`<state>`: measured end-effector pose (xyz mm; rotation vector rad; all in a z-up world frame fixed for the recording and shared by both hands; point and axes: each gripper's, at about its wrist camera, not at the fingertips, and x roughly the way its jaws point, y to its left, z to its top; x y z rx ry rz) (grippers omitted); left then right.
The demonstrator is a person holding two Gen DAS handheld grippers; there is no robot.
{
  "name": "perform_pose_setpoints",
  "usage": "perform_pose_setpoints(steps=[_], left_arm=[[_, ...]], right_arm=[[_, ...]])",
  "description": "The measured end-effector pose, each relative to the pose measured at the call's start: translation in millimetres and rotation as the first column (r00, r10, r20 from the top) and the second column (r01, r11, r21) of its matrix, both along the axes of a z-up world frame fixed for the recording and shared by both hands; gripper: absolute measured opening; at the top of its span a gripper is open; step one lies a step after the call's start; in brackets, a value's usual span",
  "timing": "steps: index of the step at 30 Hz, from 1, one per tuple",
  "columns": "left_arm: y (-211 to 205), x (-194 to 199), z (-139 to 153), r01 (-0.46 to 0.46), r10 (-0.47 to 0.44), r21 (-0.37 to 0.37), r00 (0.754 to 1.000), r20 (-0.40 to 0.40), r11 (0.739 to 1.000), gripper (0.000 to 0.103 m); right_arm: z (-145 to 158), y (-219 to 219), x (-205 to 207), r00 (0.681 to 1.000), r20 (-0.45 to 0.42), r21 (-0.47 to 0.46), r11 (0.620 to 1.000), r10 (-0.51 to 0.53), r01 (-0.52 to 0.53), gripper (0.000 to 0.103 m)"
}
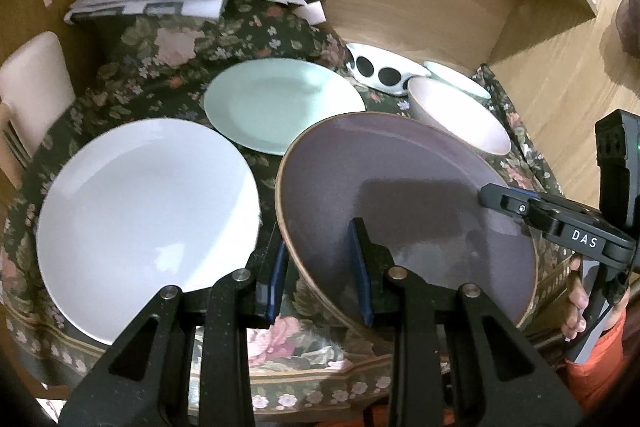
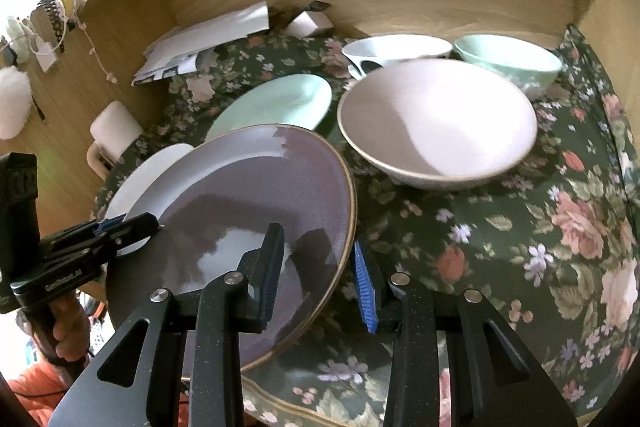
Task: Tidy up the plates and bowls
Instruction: 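Lift the dark brown plate with both grippers and carry it toward the pink bowl, then lower the dark brown plate onto the cloth and open both grippers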
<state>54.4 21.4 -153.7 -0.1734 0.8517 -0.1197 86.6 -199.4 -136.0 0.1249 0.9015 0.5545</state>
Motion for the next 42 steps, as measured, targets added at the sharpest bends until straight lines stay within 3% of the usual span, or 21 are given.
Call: perform_pose_setpoints(steps=[15,28,32,36,40,42], left_arm=[[-19.3,16.5,-25.6,0.011,-0.011,0.009,0.998,-0.058,1.0,0.03],[-19.4,24.3,-33.8,0.019,-0.019,0.003,0.996,-0.083,1.0,0.03],[-19.9,22.0,-31.5,0.004,-0.001,0.041,0.998,-0.061,0.999,0.03],[-16.0,16.2,-24.2,-0.009,0.011,0.06,0.999,-0.032,0.998,0.033],[-8.9,10.3,-14.9,-0.037,0.038,0.066,0.999,-0.005,0.997,0.048],[-5.1,6.1,-8.8,-0.045,0.044,0.068,0.999,0.014,0.997,0.05]], right_arm=[[-26.1,-13.9,10.0,0.998,-0.057,-0.028,0.999,-0.028,0.027,0.03],[-27.8,-7.7,10.2,1.0,-0.02,-0.098,0.995,-0.017,0.014,0.03],[-25.3,-7.4,9.2,1.0,-0.008,-0.117,0.993,-0.022,0.021,0.031],[-18.7,-10.9,5.3,0.999,0.011,-0.123,0.992,-0.037,0.038,0.039],[-6.5,-12.1,-2.0,0.998,0.055,-0.124,0.991,-0.041,0.048,0.049],[2.7,-12.4,-6.0,0.996,0.083,-0.109,0.993,-0.039,0.048,0.056]])
